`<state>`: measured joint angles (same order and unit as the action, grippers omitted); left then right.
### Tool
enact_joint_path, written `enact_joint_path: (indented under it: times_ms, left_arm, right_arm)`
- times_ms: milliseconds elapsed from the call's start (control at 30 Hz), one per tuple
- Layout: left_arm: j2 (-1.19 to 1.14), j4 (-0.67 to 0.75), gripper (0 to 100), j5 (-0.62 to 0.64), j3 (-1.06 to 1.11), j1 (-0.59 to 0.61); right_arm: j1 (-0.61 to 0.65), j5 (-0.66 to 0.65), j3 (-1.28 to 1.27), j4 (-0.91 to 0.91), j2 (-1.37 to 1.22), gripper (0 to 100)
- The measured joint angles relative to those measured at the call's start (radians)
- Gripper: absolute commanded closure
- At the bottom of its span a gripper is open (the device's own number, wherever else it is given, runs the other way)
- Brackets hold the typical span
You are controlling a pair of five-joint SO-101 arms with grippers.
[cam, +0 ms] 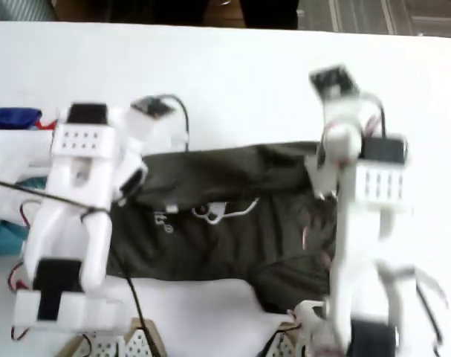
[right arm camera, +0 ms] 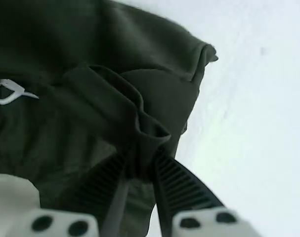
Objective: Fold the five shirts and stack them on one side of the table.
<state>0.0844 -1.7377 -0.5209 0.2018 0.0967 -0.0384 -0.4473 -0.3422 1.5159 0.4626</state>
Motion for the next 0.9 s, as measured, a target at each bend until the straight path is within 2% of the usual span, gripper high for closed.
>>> enact_joint_path:
  times_ms: [133,333,433,667,900]
  left_arm:
    - [0.132,0.025,97,-0.038,0.181,0.003]
    - [0.259,0.063,97,-0.072,0.417,0.003]
    - [0.285,0.089,97,-0.078,0.493,0.005]
    - [0.305,0.094,97,-0.078,0.503,0.028]
    - [0.305,0.094,97,-0.078,0.511,0.025]
  right_arm:
    - [-0.064,-0.095,-0.342,-0.057,0.284,98.1]
    - [-0.132,-0.218,-0.611,-0.061,0.528,98.1]
    - [-0.172,-0.279,-0.652,-0.057,0.577,98.1]
    - [-0.235,-0.471,-0.661,0.029,0.603,98.1]
    - [-0.239,-0.520,-0.661,0.055,0.603,98.0]
